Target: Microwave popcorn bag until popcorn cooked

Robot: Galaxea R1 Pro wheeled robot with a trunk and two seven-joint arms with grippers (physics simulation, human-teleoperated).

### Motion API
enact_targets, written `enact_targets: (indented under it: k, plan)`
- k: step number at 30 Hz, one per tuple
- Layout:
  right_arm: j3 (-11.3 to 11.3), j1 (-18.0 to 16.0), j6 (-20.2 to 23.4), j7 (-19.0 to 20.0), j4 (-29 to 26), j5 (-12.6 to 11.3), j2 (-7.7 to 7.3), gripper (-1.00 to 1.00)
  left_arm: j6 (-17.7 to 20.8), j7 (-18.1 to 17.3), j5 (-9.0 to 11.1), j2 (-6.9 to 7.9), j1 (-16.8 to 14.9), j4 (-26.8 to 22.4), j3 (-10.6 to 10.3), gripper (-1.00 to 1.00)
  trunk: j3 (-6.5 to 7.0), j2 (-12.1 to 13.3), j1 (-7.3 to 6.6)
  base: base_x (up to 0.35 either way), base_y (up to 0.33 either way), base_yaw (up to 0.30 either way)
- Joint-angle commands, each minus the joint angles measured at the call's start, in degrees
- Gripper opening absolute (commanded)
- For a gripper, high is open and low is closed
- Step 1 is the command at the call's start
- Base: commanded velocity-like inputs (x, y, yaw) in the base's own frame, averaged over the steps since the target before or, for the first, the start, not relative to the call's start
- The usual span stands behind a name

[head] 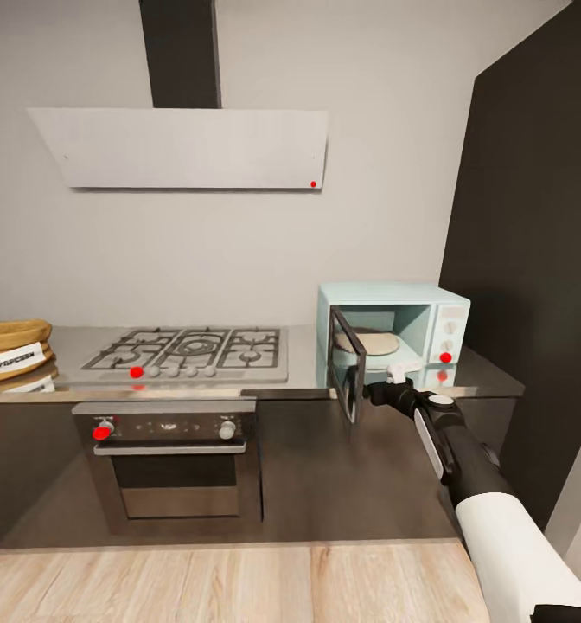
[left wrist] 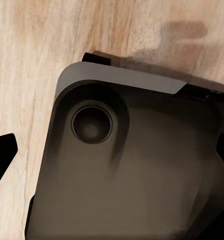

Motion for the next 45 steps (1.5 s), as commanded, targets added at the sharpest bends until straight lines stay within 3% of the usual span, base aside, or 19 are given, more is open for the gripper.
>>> enact_targets:
  k: [1, 6, 10, 12, 13, 15, 20, 23, 26, 27, 28, 31, 34, 36, 45]
  plan:
    - [1.36, -0.02, 0.45, 4.42, -0.12, -0.62, 0.07, 1.0, -0.07, -0.01, 0.19, -0.02, 0.0, -0.05, 0.16, 1.0, -0.06, -0.03, 0.0, -0.002, 0.003, 0.0]
    - [1.03, -0.02, 0.45, 4.23, -0.15, -0.61, -1.73, 1.0, -0.07, -0.01, 0.19, -0.02, 0.0, -0.05, 0.18, 1.0, -0.06, -0.03, 0.0, 0.0, 0.0, 0.0]
    - [-2.33, -0.02, 1.16, 3.28, -0.1, -0.61, -2.99, 1.0, -0.07, -0.01, 0.19, -0.02, 0.0, -0.05, 0.19, 1.0, -0.06, -0.03, 0.0, 0.0, 0.0, 0.0]
    - [-3.13, -0.02, 2.89, 2.83, 1.93, -0.62, -5.65, 1.0, -0.07, -0.01, 0.22, -0.02, -0.01, -0.05, 0.22, 1.0, -0.06, -0.03, 0.0, 0.0, 0.0, 0.0]
    - [-3.28, -0.02, 3.67, 2.67, 3.57, -0.65, -7.74, 1.0, -0.07, -0.01, 0.25, -0.02, -0.01, -0.05, 0.23, 1.0, -0.06, -0.03, 0.0, 0.0, 0.0, 0.0]
    - [-3.45, -0.02, 4.21, 2.33, 7.59, -0.67, -9.99, 1.0, -0.07, -0.01, 0.26, -0.02, 0.0, -0.05, 0.23, 1.0, -0.06, -0.03, 0.0, 0.0, 0.0, 0.0]
    - [-3.57, -0.02, 3.47, 0.72, 23.04, -0.62, -12.72, 1.0, -0.07, -0.01, 0.26, -0.05, 0.0, -0.11, 0.23, 1.0, -0.06, -0.03, 0.0, 0.0, 0.0, 0.0]
    - [-3.5, 1.29, -1.44, -3.12, 36.96, -0.7, -12.6, 1.0, -0.07, -0.01, 0.2, -0.1, 0.0, -0.13, 0.2, 1.0, -0.06, -0.03, 0.0, 0.0, 0.0, 0.0]
    - [-3.41, 2.75, -10.76, -4.02, 53.32, -0.73, -11.91, 1.0, -0.07, -0.01, 0.19, -0.1, 0.0, -0.1, 0.18, 1.0, -0.06, -0.03, 0.0, 0.0, 0.0, 0.0]
    - [-3.4, 3.58, -13.61, -4.44, 55.61, -0.73, -11.3, 1.0, -0.07, -0.01, 0.19, -0.11, 0.0, -0.08, 0.16, 1.0, -0.06, -0.03, 0.0, 0.0, 0.0, 0.0]
    - [-3.4, 5.45, -14.97, -5.22, 56.49, -0.79, -10.81, 1.0, -0.07, -0.01, 0.19, -0.11, 0.0, -0.07, 0.19, 1.0, -0.06, -0.03, 0.0, 0.0, 0.0, 0.0]
    - [-3.39, 15.18, -17.53, -8.98, 57.74, -1.02, -8.85, 1.0, -0.04, -0.01, 0.26, -0.11, 0.0, -0.06, 0.23, 1.0, -0.06, -0.03, 0.0, 0.0, 0.0, 0.0]
    - [-3.43, 22.23, -23.97, -10.89, 58.0, -1.2, -5.86, 1.0, -0.06, 0.04, 0.28, -0.11, 0.0, 0.0, 0.23, 1.0, -0.06, -0.03, 0.0, 0.0, 0.0, 0.0]
    - [-3.46, 25.15, -26.24, -12.28, 58.05, -1.22, -4.52, 1.0, -0.06, 0.07, 0.31, -0.11, 0.0, 0.02, 0.23, 1.0, -0.06, -0.03, 0.0, 0.0, 0.0, 0.0]
    - [-3.48, 26.78, -27.36, -13.9, 58.06, -1.23, -4.26, 1.0, -0.07, 0.08, 0.34, -0.02, 0.0, 0.03, 0.23, 1.0, -0.06, -0.03, 0.0, 0.0, 0.0, 0.0]
